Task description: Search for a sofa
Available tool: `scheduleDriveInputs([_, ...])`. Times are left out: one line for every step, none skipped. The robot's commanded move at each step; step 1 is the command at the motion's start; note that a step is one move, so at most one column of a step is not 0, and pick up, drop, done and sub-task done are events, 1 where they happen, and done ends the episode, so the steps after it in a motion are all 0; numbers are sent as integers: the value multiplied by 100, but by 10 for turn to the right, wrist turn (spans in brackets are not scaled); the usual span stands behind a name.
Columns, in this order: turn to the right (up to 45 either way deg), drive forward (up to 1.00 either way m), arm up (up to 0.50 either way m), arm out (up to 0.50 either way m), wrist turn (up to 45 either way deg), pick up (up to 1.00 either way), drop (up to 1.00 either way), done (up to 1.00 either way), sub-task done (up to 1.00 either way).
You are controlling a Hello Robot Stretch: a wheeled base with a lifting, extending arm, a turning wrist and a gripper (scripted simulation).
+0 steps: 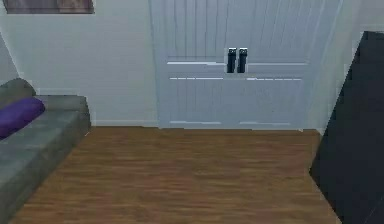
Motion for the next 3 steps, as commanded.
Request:
scheduleDriveInputs([-390, 0, 0, 0, 0, 0, 0, 0, 0])
scheduleDriveInputs([0, 40, 0, 0, 0, 0, 0, 0, 0])
scheduleDriveInputs([-450, 0, 0, 0, 0, 0, 0, 0, 0])
